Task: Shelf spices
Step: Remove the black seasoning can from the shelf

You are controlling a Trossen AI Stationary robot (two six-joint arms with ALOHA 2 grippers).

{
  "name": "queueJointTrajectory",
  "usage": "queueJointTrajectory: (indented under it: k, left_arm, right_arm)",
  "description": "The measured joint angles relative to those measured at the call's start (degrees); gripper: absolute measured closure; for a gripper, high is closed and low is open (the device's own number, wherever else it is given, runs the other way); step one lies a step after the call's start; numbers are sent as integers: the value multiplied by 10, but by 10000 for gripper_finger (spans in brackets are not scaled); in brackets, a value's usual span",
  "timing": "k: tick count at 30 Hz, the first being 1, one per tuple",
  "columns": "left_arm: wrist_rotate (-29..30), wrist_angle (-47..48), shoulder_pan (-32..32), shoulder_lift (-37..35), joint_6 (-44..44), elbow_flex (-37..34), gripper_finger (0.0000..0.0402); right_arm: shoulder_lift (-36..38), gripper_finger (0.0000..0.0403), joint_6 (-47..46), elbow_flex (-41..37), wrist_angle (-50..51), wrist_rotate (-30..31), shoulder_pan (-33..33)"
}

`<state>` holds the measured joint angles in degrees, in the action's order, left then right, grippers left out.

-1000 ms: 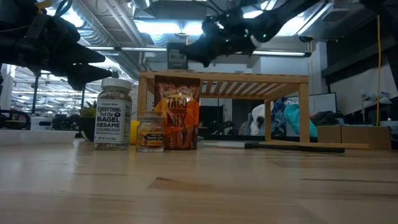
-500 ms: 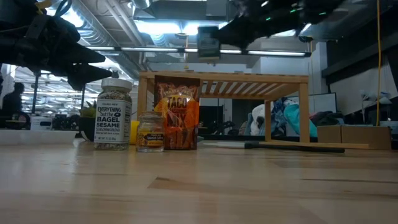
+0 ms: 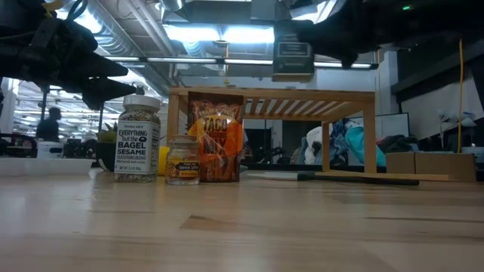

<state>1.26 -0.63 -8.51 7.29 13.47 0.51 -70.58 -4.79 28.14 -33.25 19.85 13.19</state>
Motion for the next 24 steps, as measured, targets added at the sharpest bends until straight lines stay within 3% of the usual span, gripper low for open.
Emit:
queueJointTrajectory:
  k: [7, 18, 24]
  left_arm:
    - [0, 0, 0, 0, 0, 0, 144]
    - [0, 0, 0, 0, 0, 0, 144]
    - [0, 0, 0, 0, 0, 0, 144]
  right_arm:
    - [-89, 282, -10, -13, -109, 122, 108]
    - [-358, 282, -70, 5, -359, 102, 116]
    - [-462, 282, -70, 46, -422, 102, 116]
